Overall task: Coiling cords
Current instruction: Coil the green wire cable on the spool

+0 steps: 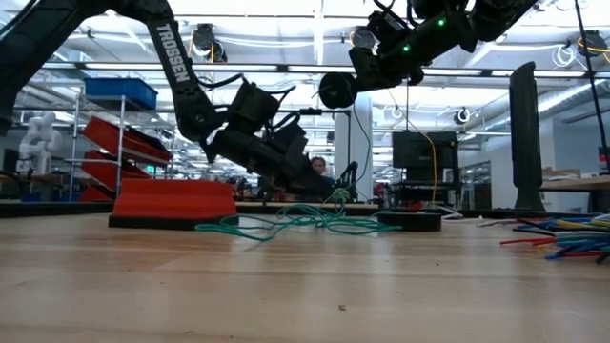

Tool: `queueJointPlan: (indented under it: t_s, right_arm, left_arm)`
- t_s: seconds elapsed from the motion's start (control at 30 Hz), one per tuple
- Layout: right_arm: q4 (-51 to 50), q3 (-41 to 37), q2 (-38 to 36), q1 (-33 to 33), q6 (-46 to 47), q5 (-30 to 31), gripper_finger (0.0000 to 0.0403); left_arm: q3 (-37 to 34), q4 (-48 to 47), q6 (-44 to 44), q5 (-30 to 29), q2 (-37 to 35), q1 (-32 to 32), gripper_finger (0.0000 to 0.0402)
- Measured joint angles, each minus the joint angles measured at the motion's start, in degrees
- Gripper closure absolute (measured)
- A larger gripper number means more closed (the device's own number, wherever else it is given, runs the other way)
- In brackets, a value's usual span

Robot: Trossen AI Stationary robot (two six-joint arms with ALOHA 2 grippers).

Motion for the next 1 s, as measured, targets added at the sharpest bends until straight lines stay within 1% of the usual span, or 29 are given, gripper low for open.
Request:
queueJointPlan:
  t_s: [0.13, 0.27, 0.6, 0.7, 0.8, 0.87, 1.0]
  right_arm:
    - [0.0, 0.0, 0.0, 0.0, 0.0, 0.0, 0.0403]
    - [0.1, 0.0, 0.0, 0.0, 0.0, 0.0, 0.0403]
    - [0.1, 0.0, 0.0, 0.0, 0.0, 0.0, 0.0403]
    - [0.1, 0.0, 0.0, 0.0, 0.0, 0.0, 0.0403]
    - [0.1, 0.0, 0.0, 0.0, 0.0, 0.0, 0.0403]
    - [0.1, 0.0, 0.0, 0.0, 0.0, 0.0, 0.0403]
    - [0.1, 0.0, 0.0, 0.0, 0.0, 0.0, 0.0403]
  left_arm:
    - [0.0, 0.3, 0.2, -3.5, 0.7, -0.2, 0.0249]
    - [-0.1, 0.3, 0.1, -5.4, 2.1, -0.1, 0.0249]
    - [-0.1, 1.1, 0.1, -6.1, 2.0, -0.2, 0.0249]
    - [-0.1, 1.7, -1.2, -6.3, 2.0, -0.3, 0.0249]
    - [0.0, 1.9, -2.0, -7.9, 2.0, -0.6, 0.0249]
    - [0.6, 0.8, -2.7, -9.2, 2.0, -1.0, 0.0249]
    - [3.4, -6.9, -0.1, -9.4, 2.0, -1.4, 0.0249]
